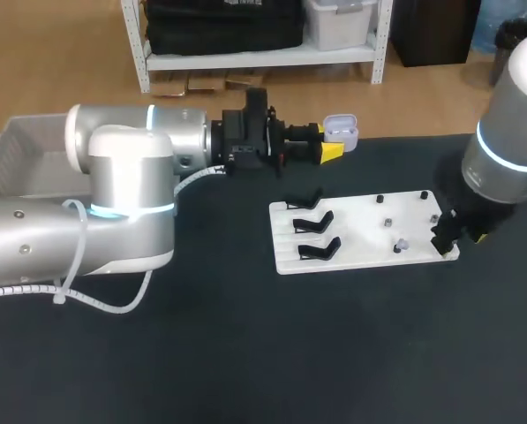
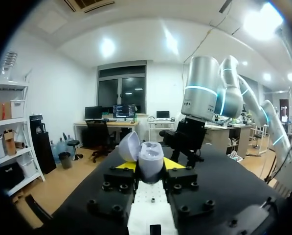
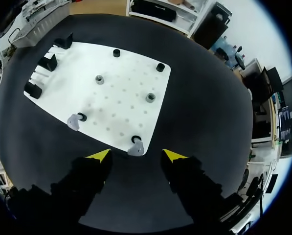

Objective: Pick up each earbud case from the left stands, insert the matching earbuds, close the lid, and place the case in the box.

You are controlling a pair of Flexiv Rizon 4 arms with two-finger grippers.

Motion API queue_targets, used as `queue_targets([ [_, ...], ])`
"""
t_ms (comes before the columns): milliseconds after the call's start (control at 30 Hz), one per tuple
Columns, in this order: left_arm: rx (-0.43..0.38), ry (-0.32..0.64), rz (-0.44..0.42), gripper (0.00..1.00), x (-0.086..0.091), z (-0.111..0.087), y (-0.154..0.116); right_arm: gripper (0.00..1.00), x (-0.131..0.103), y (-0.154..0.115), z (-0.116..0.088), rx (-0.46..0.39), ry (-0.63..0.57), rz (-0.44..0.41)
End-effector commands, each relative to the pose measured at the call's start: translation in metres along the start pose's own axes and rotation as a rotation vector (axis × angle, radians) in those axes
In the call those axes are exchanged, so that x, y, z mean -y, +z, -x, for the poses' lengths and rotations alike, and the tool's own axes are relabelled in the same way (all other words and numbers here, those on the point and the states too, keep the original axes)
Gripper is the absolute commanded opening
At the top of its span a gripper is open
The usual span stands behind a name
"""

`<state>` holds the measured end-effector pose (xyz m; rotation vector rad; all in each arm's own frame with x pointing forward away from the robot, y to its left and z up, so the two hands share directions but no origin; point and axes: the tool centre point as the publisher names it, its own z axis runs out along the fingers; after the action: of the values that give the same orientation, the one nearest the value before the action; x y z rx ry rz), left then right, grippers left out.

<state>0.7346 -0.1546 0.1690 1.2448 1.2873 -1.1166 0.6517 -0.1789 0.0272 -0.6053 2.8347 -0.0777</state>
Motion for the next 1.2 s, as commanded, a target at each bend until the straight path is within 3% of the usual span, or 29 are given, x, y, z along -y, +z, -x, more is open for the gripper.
queue_targets([
  [33, 0.001, 0.000, -0.002, 0.00, -0.0010, -0.0002, 0.0001, 0.59, -0.0001, 0.0017, 0.0064, -0.016, 0.001, 0.004],
  [300, 0.001, 0.000, -0.002, 0.00, -0.0010, -0.0002, 0.0001, 0.46, -0.0004, 0.0035, 0.0073, -0.030, 0.008, 0.003],
  [967, 0.001, 0.000, -0.002, 0.00, -0.0010, -0.0002, 0.0001, 0.36, 0.0001, 0.0082, 0.0074, -0.035, 0.030, -0.006],
  [1067, 0.001, 0.000, -0.002, 0.00, -0.0010, -0.0002, 0.0001, 0.30, -0.0001, 0.0082, 0.0076, -0.035, 0.033, -0.007],
  [1200, 0.001, 0.000, -0.002, 0.00, -0.0010, -0.0002, 0.0001, 0.06, -0.0014, 0.0088, 0.0072, -0.037, 0.034, -0.007],
])
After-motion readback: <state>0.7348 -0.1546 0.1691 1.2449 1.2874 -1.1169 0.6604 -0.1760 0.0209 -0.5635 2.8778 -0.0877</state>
